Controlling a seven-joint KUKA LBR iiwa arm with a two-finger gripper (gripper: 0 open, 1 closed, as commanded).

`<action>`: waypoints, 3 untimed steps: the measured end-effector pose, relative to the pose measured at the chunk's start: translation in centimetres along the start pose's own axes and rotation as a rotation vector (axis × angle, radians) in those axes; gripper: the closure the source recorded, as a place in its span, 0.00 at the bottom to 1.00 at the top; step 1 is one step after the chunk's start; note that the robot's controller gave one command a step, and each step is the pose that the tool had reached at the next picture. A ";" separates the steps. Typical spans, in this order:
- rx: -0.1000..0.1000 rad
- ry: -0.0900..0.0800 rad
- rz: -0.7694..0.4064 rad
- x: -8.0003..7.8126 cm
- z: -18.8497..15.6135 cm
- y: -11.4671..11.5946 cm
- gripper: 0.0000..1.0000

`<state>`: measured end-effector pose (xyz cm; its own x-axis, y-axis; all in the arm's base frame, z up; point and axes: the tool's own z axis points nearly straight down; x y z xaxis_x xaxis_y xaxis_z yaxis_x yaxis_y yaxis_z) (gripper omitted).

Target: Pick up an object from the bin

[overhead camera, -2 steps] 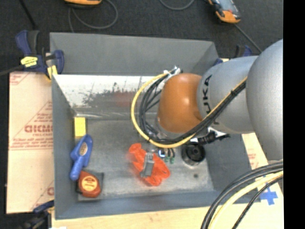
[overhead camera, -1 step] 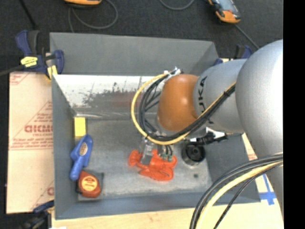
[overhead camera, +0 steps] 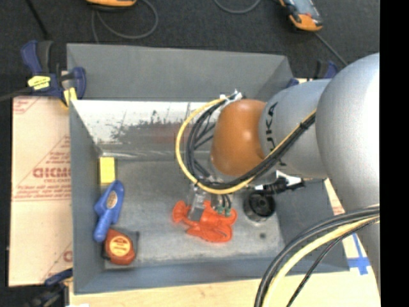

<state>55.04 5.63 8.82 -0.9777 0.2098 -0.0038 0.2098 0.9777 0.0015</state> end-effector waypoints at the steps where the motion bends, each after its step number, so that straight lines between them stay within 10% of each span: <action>1: -0.001 0.002 -0.005 0.5 -1.8 0.5 1.00; 3: 0.001 0.006 -0.025 3.1 -2.8 2.7 1.00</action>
Offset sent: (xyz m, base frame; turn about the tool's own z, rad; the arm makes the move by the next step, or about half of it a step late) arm -0.0165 0.0191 -0.0026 -0.0184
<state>52.60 8.90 11.59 -0.9827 0.1851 0.0025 0.1851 0.9827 0.0006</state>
